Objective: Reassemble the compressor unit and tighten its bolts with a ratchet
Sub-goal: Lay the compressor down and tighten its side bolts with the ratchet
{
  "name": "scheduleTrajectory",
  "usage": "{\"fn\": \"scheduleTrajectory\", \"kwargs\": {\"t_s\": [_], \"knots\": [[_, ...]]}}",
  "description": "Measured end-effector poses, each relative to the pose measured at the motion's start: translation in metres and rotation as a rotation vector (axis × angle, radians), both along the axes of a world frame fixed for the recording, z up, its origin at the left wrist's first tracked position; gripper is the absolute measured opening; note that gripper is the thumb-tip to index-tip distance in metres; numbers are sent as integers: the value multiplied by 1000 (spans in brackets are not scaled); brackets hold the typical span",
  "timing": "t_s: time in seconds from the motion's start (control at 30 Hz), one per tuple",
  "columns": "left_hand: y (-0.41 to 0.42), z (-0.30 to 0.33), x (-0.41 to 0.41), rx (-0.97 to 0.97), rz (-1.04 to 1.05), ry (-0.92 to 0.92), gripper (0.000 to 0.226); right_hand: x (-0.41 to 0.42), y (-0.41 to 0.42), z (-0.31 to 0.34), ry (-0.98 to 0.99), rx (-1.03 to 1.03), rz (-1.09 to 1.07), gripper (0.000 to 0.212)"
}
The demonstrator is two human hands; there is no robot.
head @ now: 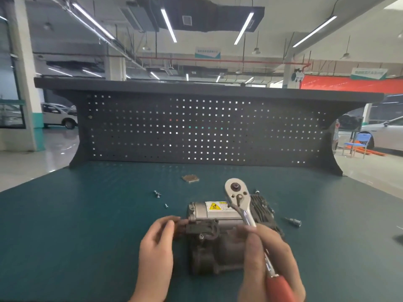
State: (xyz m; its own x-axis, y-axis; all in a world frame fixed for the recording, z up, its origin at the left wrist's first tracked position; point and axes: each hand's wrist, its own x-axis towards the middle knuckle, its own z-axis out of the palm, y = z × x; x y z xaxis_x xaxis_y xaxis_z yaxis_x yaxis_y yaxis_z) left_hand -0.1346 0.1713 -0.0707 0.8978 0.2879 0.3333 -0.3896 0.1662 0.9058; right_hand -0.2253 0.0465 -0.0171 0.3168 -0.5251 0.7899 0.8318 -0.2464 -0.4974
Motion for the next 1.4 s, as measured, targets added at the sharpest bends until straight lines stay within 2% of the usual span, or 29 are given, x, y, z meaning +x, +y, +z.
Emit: {"fn": "scheduleTrajectory", "kwargs": {"t_s": [0.07,0.13,0.2,0.3,0.4,0.53,0.6,0.67,0.73,0.8,0.9,1.0,1.1,1.4], "knots": [[22,9,35,230,244,66,27,16,-21,3,-1,37,-36,12],[35,23,70,577,334,139,29,40,-44,8,163,68,72,14],[47,29,107,902,306,229,27,61,-57,11,343,22,132,17],[52,25,145,1295,150,271,41,80,-64,9,443,-44,141,9],[50,22,168,1436,109,285,34,94,-71,3,478,-6,161,16],[45,27,169,1462,63,343,27,99,-77,0,454,226,199,14],[41,37,156,1350,81,309,23,99,-77,-1,435,304,220,12],[32,49,130,992,119,189,13,97,-77,-2,430,278,207,15],[22,63,88,607,107,-23,18,94,-76,-2,436,243,212,17],[10,75,41,469,-8,-183,16,92,-75,1,445,239,221,16],[-12,81,-5,575,-144,-189,11,90,-74,3,443,282,250,15],[-26,79,-11,671,-66,-93,18,85,-73,6,457,315,282,15],[-29,80,-7,700,-76,-39,18,82,-75,7,467,335,311,12],[-30,81,-12,939,-23,-90,20,80,-79,6,484,279,330,11]]}}
